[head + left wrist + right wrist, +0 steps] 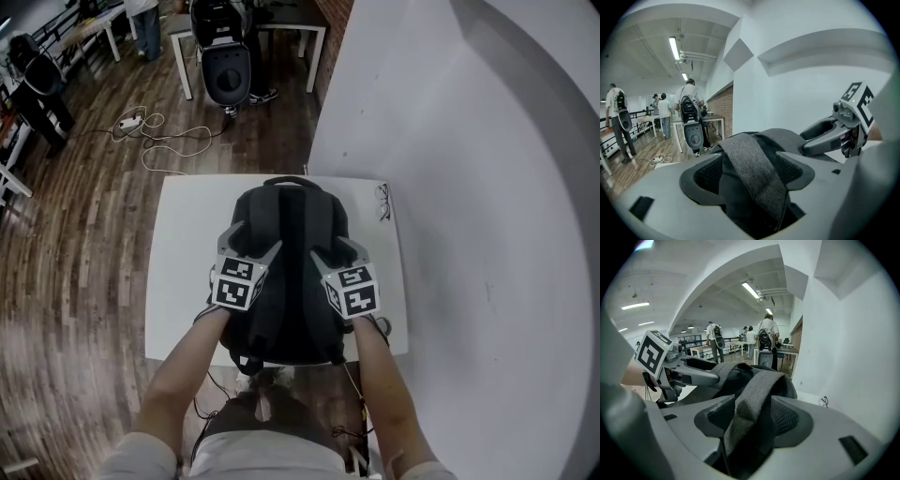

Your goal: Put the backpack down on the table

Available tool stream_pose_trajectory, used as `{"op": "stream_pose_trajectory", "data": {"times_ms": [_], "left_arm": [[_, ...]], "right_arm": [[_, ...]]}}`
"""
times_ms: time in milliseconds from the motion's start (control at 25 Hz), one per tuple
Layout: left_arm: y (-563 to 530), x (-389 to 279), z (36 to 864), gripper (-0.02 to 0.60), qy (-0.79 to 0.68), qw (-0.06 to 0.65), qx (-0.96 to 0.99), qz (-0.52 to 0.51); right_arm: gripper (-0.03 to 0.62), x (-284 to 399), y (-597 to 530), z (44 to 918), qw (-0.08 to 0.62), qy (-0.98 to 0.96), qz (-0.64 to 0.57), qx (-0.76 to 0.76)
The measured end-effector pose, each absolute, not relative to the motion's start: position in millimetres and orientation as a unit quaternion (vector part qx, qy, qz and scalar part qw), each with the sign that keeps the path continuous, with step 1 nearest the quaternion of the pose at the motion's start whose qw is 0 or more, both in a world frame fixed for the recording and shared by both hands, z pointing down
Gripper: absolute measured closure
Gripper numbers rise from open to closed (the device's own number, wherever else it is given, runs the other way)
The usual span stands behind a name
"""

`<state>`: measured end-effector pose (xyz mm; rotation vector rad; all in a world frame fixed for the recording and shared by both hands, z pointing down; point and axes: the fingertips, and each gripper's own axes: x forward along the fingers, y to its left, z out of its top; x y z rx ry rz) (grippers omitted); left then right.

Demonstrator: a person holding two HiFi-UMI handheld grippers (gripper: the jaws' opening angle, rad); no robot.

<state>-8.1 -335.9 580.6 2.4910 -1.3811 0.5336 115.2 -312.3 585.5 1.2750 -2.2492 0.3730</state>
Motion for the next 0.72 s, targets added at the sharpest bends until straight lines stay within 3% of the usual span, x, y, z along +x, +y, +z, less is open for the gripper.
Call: {"op": "stream_pose_trajectory", "data": {"times_ms": [480, 600, 720], "left_arm": [[-324, -1, 569, 0.225, -0.472, 0.126, 0.855, 0.172], [-319, -4, 564, 0.23, -0.476, 0.119, 0.855, 0.166], [-316, -7, 558, 0.269, -0.48, 0.109, 0.855, 0.163]], "right_arm": [[0.365, 128, -303, 572, 0.251, -0.827, 0.134, 0.485], [0.436, 126, -301, 567, 0.253, -0.827, 0.117, 0.489], [0.456, 126, -300, 563, 0.247, -0.825, 0.113, 0.496]]}}
